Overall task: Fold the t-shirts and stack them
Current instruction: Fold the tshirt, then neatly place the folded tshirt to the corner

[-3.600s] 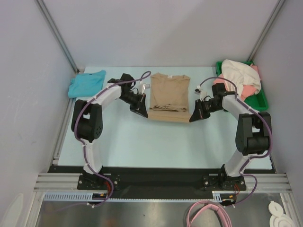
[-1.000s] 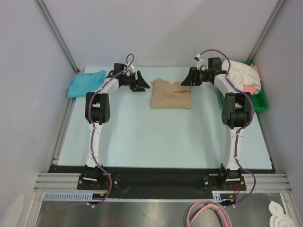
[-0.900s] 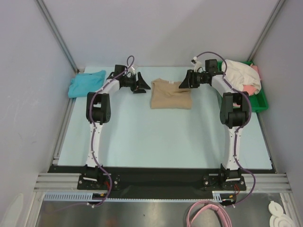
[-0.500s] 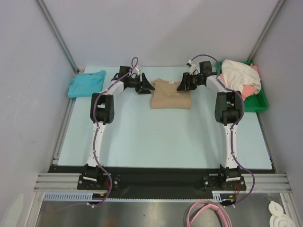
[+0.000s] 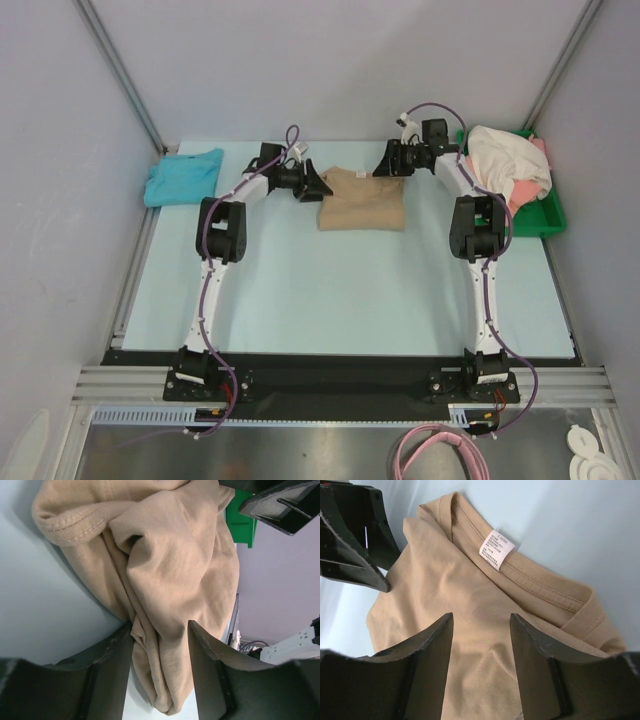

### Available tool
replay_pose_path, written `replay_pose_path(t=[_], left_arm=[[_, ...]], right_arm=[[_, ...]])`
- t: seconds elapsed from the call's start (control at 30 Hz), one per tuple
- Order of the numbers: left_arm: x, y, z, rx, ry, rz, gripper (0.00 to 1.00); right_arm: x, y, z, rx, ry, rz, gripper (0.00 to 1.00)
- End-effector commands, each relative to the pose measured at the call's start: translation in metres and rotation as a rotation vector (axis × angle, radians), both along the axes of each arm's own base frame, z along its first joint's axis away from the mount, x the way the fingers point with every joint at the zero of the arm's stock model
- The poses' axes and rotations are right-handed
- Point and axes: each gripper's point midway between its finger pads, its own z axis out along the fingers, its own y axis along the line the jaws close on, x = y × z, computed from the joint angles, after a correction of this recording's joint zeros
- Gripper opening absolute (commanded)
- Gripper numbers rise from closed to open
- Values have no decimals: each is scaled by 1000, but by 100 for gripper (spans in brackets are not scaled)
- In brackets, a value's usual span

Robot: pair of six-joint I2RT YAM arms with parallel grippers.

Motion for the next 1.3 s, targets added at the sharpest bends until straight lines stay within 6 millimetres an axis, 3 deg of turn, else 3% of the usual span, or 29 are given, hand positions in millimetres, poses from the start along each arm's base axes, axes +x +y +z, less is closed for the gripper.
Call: replay_pose_path(t=[0.0,0.17,0.27,0.37,0.43,0.5,0.57,0.6,0.7,0.73,0.8,0.83,0.9,0.93,1.0,1.07,1.1,1.17,1.27], left_arm=[[-5,0,3,-4,0,-20,54],[5,21,12,54,-49,25,58],[6,20,14,50,-49,25,57],[-1,11,3,45,-24,0,53],[-4,6,-6,46,-6,-11,45],[-8,-3,-8,44,-3,-29,35],[-11,-9,-11,49,-6,-40,23],[-13,-11,-10,51,-12,-48,23],[-18,-13,-3,64,-34,-74,18],[-20,-12,-1,66,-32,-78,15],[-20,-10,7,75,-62,-86,2],[-21,-9,12,77,-79,-91,0],[-22,-4,24,84,-102,-90,0],[-21,4,26,98,-100,-76,0],[-18,19,35,136,-135,-58,0],[-11,50,27,262,-171,-20,0],[-6,61,30,311,-198,-9,0],[-6,93,22,450,-209,-4,1],[-12,131,18,597,-206,-22,0]], right_arm=[[4,3,8,12,-19,0,54],[1,-1,22,8,-55,4,54],[0,-2,27,18,-53,4,54],[-5,-4,29,20,-42,8,54],[-12,-8,42,22,-50,13,54],[-21,-12,73,24,-86,13,54],[-35,-21,81,6,-107,17,54],[-43,-23,115,-3,-179,23,54],[-74,-31,120,-20,-174,30,54],[-89,-34,146,-11,-212,35,54],[-116,-39,144,-11,-179,51,54],[-141,-42,155,-2,-172,60,54],[-163,-46,165,-4,-180,69,54],[-184,-50,185,-24,-229,77,54],[-211,-55,178,-49,-218,76,54],[-235,-61,198,-90,-305,56,55],[-247,-64,183,-99,-281,47,55],[-264,-67,195,-119,-348,26,55],[-277,-70,190,-139,-359,14,55]])
